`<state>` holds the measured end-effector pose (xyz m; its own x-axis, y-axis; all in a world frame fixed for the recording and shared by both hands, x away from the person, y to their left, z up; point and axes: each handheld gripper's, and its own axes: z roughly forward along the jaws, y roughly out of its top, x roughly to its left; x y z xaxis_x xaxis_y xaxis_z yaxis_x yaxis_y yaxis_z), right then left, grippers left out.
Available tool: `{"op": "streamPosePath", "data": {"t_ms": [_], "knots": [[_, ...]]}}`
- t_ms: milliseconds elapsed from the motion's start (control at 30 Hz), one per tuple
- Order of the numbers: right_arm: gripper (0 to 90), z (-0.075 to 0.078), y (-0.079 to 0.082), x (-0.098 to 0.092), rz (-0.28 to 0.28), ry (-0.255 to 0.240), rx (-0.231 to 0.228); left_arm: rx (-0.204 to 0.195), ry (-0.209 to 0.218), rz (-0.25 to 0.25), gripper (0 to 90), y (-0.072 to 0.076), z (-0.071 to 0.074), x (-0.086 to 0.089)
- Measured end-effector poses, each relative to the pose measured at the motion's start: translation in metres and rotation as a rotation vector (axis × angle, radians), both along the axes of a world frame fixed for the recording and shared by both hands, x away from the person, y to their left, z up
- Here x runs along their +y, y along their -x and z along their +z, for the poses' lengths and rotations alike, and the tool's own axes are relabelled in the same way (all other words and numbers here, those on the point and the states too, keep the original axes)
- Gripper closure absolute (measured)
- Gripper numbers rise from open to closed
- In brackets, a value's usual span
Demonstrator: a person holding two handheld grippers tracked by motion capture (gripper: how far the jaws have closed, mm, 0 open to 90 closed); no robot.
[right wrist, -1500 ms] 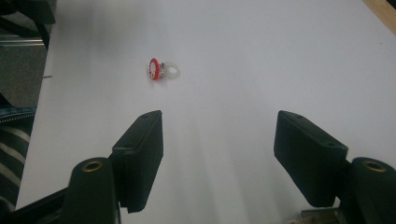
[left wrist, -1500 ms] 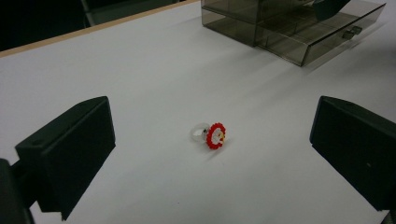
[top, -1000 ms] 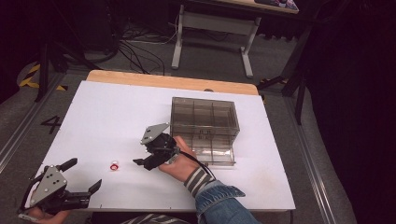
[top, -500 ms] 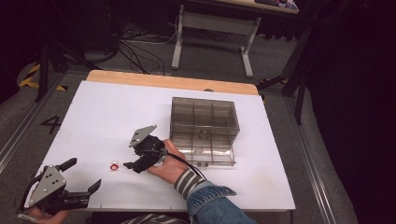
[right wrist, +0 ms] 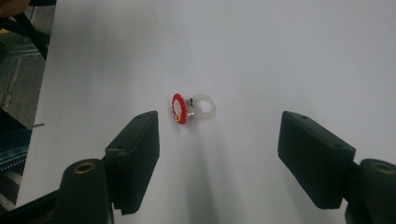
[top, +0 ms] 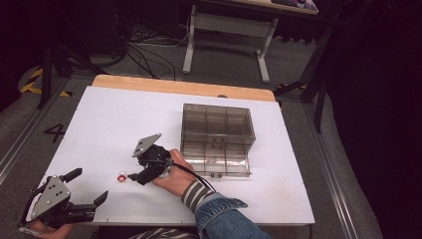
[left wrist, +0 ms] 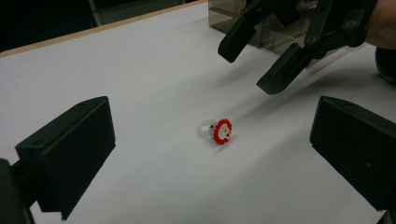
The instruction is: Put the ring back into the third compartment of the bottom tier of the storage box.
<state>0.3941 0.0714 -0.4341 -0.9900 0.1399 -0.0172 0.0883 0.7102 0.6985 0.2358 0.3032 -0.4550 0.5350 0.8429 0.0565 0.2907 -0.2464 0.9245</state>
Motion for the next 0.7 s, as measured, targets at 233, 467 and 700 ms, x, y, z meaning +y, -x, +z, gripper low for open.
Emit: {"op": "streamPosePath", "data": {"t_ms": [233,467,700], "knots": [[30.7,-0.004,-0.003,0.007,-0.005,-0.007,0.017,0.001,-0.004,0.004,0.8,0.0,0.0,0.0],[31.1,-0.007,-0.004,0.015,0.0,-0.012,0.024,0.001,-0.013,0.002,0.9,-0.001,0.0,0.0],[32.0,-0.013,-0.005,0.022,0.002,-0.016,0.044,0.001,-0.013,-0.001,0.9,-0.001,0.0,0.001]]}}
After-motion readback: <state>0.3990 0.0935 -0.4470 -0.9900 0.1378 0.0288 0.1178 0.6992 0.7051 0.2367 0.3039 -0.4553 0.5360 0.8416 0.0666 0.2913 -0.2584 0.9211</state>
